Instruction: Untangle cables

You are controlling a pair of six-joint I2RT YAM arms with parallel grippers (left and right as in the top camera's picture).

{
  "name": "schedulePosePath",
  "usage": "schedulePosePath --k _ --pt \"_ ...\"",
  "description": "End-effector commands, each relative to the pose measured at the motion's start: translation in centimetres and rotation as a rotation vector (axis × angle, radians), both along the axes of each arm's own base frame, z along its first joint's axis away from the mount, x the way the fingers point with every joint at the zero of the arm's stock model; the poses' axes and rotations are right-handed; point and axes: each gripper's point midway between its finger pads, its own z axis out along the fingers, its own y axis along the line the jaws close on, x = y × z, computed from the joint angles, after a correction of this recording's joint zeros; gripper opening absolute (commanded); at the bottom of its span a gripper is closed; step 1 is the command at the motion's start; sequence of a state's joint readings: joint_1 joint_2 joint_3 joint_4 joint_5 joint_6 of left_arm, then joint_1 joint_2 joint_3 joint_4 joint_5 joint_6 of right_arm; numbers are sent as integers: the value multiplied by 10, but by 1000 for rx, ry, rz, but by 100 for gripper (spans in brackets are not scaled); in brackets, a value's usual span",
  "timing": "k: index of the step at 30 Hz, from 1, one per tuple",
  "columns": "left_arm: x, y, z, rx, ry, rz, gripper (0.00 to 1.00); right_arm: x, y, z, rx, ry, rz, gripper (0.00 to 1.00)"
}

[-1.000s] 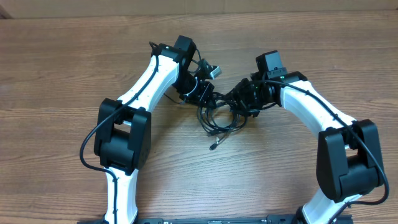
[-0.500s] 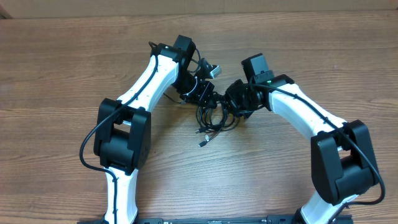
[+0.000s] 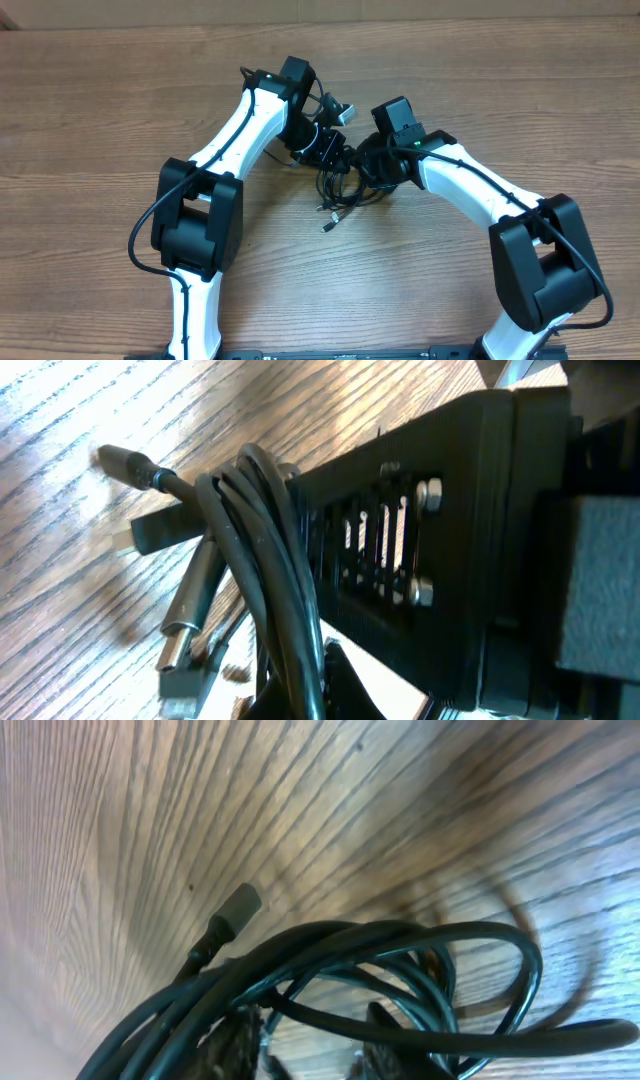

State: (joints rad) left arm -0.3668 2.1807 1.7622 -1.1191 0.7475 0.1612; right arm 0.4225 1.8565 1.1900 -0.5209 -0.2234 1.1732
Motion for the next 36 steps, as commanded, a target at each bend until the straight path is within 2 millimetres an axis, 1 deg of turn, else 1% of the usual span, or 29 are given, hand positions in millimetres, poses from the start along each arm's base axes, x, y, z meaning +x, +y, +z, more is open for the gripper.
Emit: schedulePosePath --k 1,4,5,6,8,13,15,17,18,20,23,24,26,31,34,36 --pt "-3 1 0 22 0 -11 4 0 -13 -13 -81 -1 -5 21" --pt "4 19 -14 162 -25 28 4 -11 -21 -19 -121 43 1 11" --pt "7 25 -19 209 -39 37 5 -13 -23 -20 -133 47 27 6" --pt "9 30 -22 242 -50 45 5 -16 -25 -21 -144 50 48 4" --pt "13 37 -26 291 -64 62 6 -21 -29 -23 -169 59 98 4" --pt "14 38 -39 304 -64 84 12 -37 -37 -27 -197 107 178 4" --pt "12 39 -44 305 -62 84 14 -40 -36 -27 -190 115 199 4" --pt "14 39 -45 303 -69 87 19 -42 -32 -26 -170 117 219 4" --pt "16 39 -45 300 -74 90 19 -42 -29 -26 -155 115 234 4" --pt "16 39 -45 300 -70 99 20 -41 -19 -22 -99 86 296 4" --pt "9 33 -47 283 -44 90 31 -40 -11 -17 -44 70 333 4" --pt "7 31 -47 278 -42 82 38 -39 -11 -17 -44 68 332 4" --pt "8 30 -46 273 -47 80 44 -39 -11 -17 -44 66 332 5" --pt "7 31 -45 256 -32 85 46 -37 -7 -15 -22 52 341 5" --pt "0 32 -53 263 -15 78 45 -35 -3 -13 -6 39 352 6" --pt "-6 31 -62 268 -6 68 43 -34 -3 -13 -6 31 351 9"
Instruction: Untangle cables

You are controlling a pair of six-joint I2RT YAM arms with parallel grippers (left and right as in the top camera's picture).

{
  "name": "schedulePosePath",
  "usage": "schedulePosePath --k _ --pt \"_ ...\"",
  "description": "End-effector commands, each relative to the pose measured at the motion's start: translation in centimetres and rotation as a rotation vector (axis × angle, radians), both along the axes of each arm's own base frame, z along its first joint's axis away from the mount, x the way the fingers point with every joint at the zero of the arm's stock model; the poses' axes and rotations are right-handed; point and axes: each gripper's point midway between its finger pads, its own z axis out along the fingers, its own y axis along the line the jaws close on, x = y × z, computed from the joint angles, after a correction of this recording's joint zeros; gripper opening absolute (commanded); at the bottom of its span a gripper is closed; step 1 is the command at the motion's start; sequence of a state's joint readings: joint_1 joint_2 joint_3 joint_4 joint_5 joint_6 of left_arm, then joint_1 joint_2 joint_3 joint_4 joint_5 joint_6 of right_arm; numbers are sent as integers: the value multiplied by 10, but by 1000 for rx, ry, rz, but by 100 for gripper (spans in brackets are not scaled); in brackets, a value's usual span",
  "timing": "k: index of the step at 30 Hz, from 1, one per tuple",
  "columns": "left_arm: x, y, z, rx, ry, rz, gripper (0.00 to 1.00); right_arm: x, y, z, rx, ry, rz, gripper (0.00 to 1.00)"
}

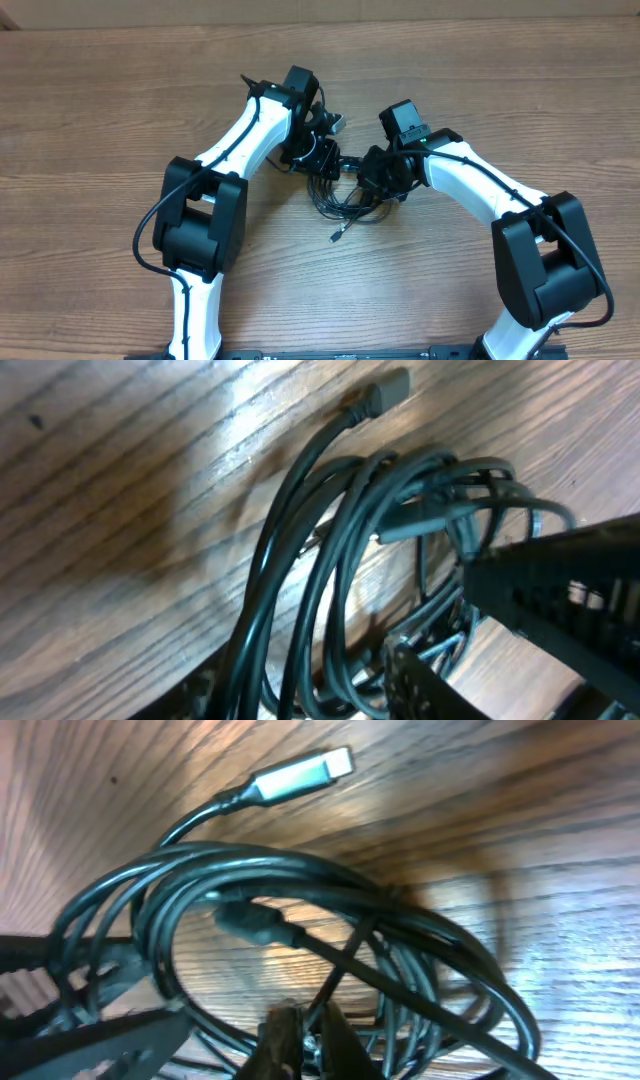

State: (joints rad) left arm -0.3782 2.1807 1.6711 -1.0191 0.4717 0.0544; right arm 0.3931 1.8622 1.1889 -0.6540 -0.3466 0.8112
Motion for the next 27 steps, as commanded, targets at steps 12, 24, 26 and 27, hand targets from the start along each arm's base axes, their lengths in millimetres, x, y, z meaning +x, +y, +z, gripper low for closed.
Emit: schedulePosePath --k 12,24,26,27 --pt "-17 -3 -38 -20 0 -27 12 26 -4 5 64 -101 32 42" --pt "-12 -5 -37 -62 -132 -249 4 19 -14 54 150 -290 548 59" --pt "-10 -6 -37 -71 -153 -271 4 14 -25 44 73 -269 576 59" --pt "-9 -8 -36 -83 -167 -287 4 13 -32 37 8 -254 583 59"
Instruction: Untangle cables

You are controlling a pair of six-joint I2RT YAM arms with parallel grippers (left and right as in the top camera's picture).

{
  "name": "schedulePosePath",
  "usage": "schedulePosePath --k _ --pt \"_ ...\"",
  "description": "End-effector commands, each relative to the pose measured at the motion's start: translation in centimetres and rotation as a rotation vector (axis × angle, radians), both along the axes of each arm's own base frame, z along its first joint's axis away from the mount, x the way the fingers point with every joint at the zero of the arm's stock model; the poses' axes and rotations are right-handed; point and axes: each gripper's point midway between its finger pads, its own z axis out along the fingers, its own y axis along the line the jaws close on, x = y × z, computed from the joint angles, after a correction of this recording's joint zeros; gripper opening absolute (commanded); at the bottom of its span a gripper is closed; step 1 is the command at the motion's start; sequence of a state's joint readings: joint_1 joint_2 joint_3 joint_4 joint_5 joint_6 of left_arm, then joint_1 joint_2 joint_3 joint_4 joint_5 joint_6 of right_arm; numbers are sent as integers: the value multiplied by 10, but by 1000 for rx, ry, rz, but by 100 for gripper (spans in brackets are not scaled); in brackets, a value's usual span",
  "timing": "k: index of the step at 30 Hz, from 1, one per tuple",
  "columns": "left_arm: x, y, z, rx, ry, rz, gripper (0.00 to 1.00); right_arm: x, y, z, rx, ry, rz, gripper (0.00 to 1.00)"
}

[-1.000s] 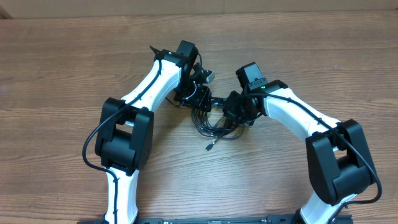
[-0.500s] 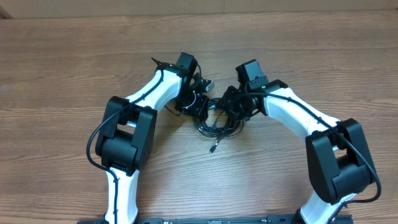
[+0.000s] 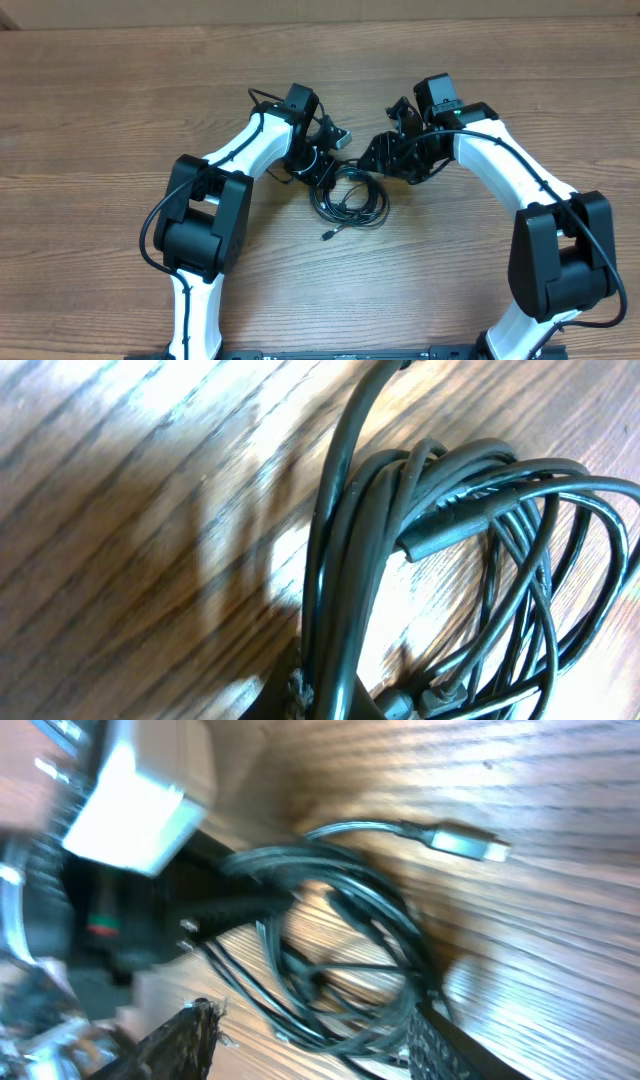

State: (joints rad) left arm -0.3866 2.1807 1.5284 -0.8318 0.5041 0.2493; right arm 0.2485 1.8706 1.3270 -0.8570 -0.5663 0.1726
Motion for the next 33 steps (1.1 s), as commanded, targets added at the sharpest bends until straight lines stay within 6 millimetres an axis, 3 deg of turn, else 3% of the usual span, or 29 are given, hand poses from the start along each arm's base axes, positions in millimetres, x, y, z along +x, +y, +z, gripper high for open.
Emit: schedulePosePath --k 1,6,9,15,30,33 --pt "-3 -4 -4 -27 -59 -117 4 -1 -17 -11 -159 -94 109 59" --pt "-7 -18 5 -135 -74 -181 4 -12 -25 -36 -312 -105 140 58" --pt "-8 -18 6 -139 -71 -185 4 -16 -19 -42 -323 -115 162 49" --pt "-9 -19 7 -148 -67 -185 4 -22 -13 -45 -323 -114 180 32" --pt "-21 -41 29 -337 2 -187 4 -26 -15 -46 -329 -93 184 24" --pt "-21 -43 38 -393 27 -165 4 -29 -16 -46 -332 -80 187 7"
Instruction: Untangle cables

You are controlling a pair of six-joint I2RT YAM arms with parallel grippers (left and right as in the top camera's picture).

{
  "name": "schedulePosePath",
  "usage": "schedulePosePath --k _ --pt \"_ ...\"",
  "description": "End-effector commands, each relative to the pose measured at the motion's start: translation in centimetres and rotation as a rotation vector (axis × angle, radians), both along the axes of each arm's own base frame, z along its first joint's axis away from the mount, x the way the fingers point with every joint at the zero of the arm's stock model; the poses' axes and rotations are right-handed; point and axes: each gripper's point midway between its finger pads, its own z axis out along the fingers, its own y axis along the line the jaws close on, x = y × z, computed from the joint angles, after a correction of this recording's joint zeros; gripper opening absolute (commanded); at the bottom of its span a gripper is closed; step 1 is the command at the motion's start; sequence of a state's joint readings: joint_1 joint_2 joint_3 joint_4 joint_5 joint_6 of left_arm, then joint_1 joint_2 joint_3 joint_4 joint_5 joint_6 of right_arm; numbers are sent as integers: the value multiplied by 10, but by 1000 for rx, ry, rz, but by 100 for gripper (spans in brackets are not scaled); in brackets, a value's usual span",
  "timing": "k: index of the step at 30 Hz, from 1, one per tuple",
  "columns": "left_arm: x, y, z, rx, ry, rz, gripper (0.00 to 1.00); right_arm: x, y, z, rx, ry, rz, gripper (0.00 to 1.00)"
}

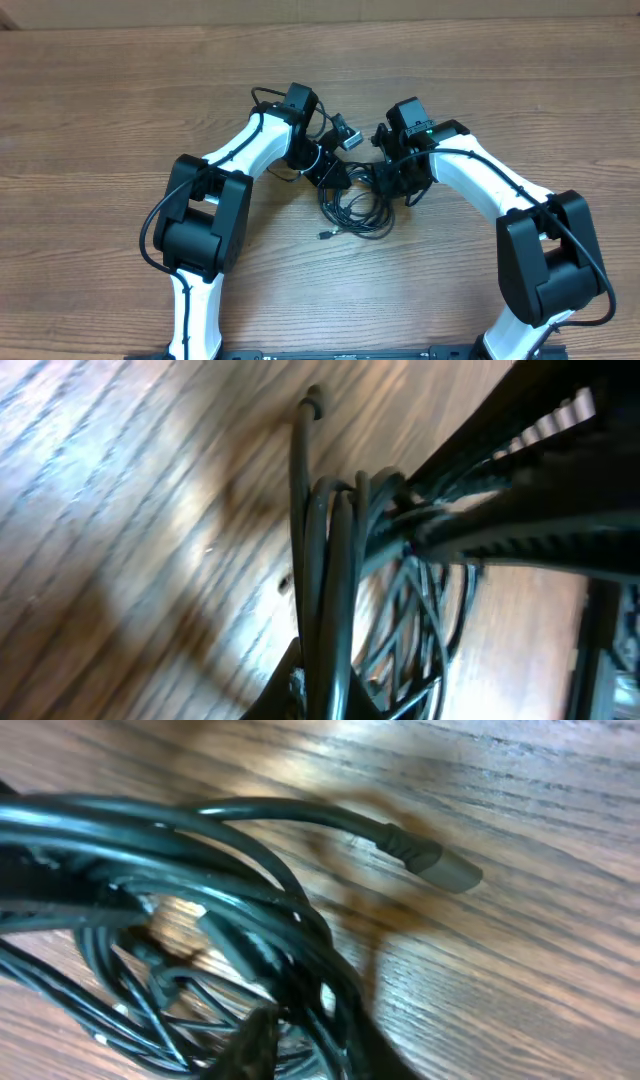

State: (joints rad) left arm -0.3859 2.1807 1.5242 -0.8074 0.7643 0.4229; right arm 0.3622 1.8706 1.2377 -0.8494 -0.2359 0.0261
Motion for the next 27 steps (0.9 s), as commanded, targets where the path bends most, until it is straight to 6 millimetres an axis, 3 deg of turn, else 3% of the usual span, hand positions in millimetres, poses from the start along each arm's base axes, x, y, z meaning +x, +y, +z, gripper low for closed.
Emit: schedulePosePath --k 1,7,14,20,24,25,27 --pt "-7 -9 14 -125 74 10 4 -6 0 1 4 14 2 4" --pt "14 6 14 -109 155 173 4 -24 2 2 24 68 91 4" --pt "27 22 14 -102 180 249 5 -28 -2 1 7 86 88 4" --pt "39 48 -14 129 216 443 4 -34 -5 1 -4 127 49 4" --pt "41 51 -16 153 229 486 6 -34 -5 1 -7 162 -81 4" --pt "41 51 -16 154 234 491 7 -33 -5 1 -7 170 -114 5" --pt "41 51 -16 155 241 498 9 -31 -4 1 -3 170 -143 16"
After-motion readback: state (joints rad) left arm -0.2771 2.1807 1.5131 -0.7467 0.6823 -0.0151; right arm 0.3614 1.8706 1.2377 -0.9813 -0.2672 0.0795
